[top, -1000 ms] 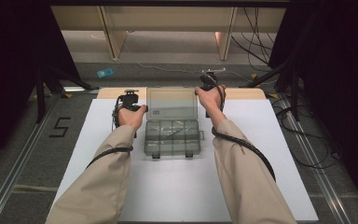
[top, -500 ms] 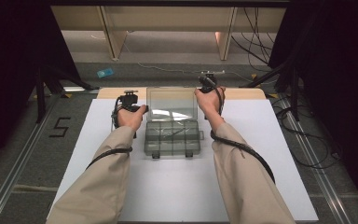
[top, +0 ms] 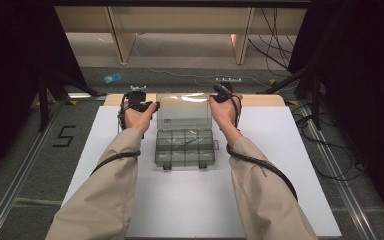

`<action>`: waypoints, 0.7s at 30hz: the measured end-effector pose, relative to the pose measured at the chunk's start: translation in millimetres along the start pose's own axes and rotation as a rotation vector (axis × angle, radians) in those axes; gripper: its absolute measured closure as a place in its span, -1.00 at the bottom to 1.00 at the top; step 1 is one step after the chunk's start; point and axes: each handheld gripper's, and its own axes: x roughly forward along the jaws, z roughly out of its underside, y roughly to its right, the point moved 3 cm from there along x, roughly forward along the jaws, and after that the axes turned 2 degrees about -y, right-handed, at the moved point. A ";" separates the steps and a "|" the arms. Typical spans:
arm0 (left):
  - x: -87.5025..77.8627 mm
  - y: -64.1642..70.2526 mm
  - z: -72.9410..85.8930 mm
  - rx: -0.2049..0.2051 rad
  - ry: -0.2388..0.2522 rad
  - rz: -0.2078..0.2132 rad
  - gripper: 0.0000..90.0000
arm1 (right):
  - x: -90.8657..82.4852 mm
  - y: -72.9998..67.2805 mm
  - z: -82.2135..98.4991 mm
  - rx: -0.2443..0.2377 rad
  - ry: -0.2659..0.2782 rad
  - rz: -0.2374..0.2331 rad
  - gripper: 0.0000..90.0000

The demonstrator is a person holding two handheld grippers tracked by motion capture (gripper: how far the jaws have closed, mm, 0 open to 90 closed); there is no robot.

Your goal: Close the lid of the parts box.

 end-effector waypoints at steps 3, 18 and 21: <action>-0.3 1.7 -6.6 0.019 -0.018 -0.006 0.48 | -3.3 -0.6 1.2 -0.002 0.013 -0.006 0.99; -1.3 5.8 -14.3 0.000 -0.024 -0.031 0.81 | -15.3 -1.6 5.1 -0.027 0.055 -0.030 0.98; -3.1 4.8 -14.6 -0.002 -0.019 -0.034 0.93 | -16.7 -1.7 5.8 -0.032 0.065 -0.034 0.98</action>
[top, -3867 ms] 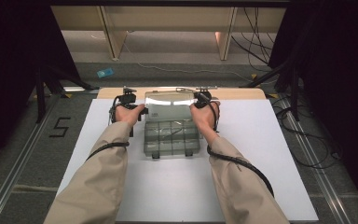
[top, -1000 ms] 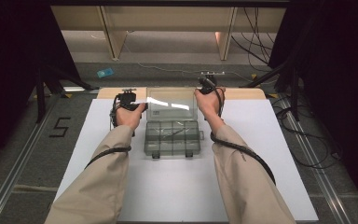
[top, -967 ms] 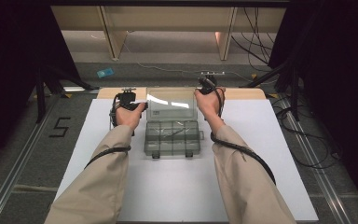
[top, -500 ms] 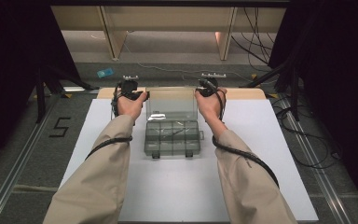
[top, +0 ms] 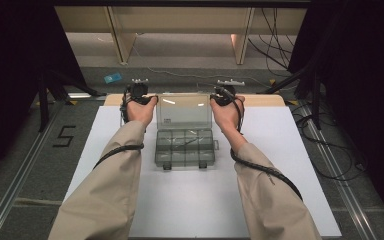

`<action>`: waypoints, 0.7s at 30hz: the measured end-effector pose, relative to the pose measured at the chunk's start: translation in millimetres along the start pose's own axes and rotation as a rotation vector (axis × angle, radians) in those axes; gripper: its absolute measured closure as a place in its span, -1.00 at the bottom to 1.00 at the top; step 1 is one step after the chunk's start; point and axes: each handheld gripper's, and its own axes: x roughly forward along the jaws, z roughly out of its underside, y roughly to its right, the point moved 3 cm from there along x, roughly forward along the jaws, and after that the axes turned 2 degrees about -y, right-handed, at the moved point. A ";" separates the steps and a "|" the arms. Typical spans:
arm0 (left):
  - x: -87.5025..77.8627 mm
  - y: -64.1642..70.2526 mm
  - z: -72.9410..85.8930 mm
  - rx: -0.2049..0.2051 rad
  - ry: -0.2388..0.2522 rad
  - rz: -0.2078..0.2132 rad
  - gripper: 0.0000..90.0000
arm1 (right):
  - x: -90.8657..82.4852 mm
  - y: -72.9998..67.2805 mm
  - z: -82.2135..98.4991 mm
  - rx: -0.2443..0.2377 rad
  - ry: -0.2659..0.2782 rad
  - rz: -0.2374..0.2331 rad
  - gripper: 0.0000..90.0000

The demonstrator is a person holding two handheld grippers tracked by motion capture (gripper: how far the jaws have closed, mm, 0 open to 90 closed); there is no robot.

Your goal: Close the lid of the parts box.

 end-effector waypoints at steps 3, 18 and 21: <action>-0.6 -0.3 0.0 0.008 0.007 0.004 0.95 | -1.4 -0.1 0.6 -0.008 0.011 -0.010 0.97; -4.2 4.3 2.9 0.042 0.053 0.003 0.96 | -12.4 2.5 6.8 -0.029 0.050 -0.040 0.96; -5.2 3.9 3.9 0.048 0.053 0.002 0.96 | -14.5 1.5 7.7 -0.023 0.046 -0.041 0.96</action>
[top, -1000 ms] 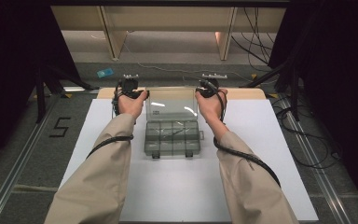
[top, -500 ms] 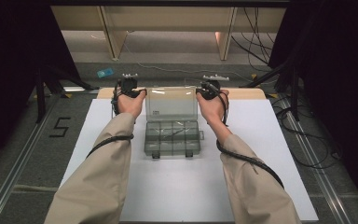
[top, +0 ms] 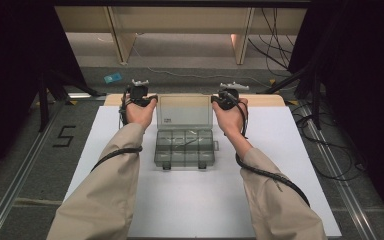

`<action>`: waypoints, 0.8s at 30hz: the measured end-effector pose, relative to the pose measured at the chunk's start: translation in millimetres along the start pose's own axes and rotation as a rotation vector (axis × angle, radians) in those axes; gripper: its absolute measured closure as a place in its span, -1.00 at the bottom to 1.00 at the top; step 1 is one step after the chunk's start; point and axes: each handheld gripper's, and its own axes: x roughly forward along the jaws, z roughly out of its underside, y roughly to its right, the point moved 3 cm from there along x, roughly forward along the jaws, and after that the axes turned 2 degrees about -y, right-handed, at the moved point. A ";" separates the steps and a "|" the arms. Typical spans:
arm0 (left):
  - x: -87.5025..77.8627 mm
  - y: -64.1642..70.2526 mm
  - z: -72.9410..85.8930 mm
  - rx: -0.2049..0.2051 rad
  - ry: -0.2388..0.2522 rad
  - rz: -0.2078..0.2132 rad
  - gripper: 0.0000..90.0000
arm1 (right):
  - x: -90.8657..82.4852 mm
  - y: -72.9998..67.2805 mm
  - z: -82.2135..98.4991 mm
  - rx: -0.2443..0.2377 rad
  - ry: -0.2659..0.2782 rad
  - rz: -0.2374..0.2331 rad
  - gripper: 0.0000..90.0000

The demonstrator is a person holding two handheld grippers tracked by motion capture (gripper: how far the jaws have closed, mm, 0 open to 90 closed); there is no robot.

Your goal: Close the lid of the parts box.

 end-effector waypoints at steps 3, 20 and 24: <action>-0.5 -0.1 -0.3 0.007 -0.001 0.003 0.96 | -0.8 -0.3 -0.1 0.000 -0.001 -0.002 0.96; -8.0 2.7 3.2 0.040 0.030 0.010 0.95 | -8.6 -1.6 3.7 -0.020 0.029 -0.004 0.96; -10.1 3.2 4.6 0.054 0.035 0.011 0.95 | -11.4 -2.8 5.0 -0.030 0.035 -0.002 0.96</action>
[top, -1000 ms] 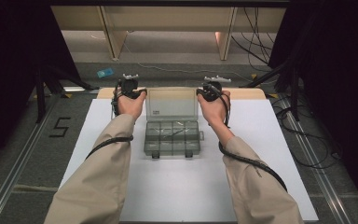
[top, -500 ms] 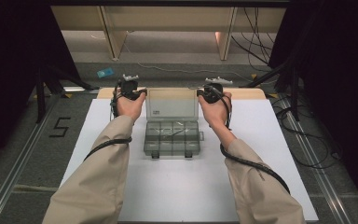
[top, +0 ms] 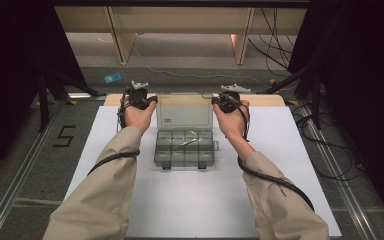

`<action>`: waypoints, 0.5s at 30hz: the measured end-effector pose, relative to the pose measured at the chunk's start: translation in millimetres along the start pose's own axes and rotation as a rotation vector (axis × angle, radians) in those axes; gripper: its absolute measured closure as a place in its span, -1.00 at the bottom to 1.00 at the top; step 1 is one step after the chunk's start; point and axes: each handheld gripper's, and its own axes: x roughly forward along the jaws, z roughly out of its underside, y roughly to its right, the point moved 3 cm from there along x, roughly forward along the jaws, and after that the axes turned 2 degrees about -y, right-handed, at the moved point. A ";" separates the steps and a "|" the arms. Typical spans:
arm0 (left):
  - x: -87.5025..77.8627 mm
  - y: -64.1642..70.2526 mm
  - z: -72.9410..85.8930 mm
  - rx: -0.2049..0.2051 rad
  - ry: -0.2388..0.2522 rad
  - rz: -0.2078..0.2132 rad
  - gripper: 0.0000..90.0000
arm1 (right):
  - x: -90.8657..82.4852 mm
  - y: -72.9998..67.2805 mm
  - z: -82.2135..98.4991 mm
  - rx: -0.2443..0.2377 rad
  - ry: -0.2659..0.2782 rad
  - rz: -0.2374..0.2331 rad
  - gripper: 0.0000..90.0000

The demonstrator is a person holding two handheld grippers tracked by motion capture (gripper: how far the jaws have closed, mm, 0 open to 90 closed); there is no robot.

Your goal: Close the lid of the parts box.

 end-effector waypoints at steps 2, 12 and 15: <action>-1.2 0.6 0.5 0.004 0.003 -0.004 0.94 | -1.0 -0.2 0.7 -0.003 0.004 -0.005 0.96; -5.6 1.5 3.1 0.011 0.022 0.005 0.95 | -5.8 -2.3 2.8 -0.013 0.018 -0.007 0.96; -7.2 1.7 3.8 0.013 0.026 0.007 0.95 | -7.4 -2.0 3.5 -0.024 0.024 -0.007 0.96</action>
